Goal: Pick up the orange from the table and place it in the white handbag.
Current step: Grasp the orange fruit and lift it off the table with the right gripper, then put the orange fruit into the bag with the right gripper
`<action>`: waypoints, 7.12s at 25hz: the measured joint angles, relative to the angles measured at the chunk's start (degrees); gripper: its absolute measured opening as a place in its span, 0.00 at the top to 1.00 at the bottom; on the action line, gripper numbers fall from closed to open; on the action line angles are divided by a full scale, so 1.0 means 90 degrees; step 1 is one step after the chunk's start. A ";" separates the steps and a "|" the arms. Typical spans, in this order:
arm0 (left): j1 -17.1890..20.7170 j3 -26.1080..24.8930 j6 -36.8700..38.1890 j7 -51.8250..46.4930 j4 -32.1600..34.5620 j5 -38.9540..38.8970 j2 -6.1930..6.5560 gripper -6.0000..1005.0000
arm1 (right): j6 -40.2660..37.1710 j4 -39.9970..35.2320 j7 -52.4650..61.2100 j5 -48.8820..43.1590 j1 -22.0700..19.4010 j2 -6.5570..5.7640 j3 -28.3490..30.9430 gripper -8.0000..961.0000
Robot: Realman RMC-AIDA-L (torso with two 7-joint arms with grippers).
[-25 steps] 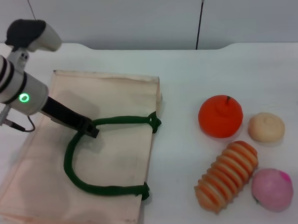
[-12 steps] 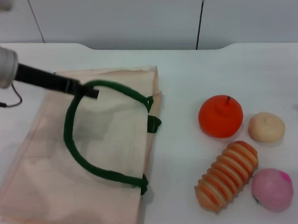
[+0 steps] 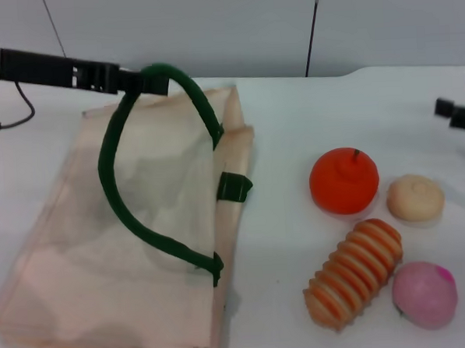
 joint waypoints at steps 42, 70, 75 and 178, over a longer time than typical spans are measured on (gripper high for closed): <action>-0.0063 -0.0001 0.0607 -0.0420 -0.0411 -0.1317 0.0219 0.87 | -0.0661 0.0315 0.0462 -0.1658 0.1144 0.0472 -0.1541 0.10; 0.0004 0.0000 0.0607 -0.0431 -0.0402 -0.1317 0.0229 0.87 | -0.0860 0.0318 0.0710 -0.1700 0.1152 0.0454 -0.1888 0.59; 0.0007 0.0000 0.0602 -0.0431 -0.0397 -0.1318 0.0229 0.87 | -0.0858 0.0318 0.0793 -0.1802 0.1160 0.0442 -0.1945 0.64; 0.0427 -0.0001 -0.0510 -0.0496 0.1181 -0.2492 0.0624 0.86 | -0.1205 0.0639 0.0970 0.1752 0.2940 0.0501 -0.5319 0.18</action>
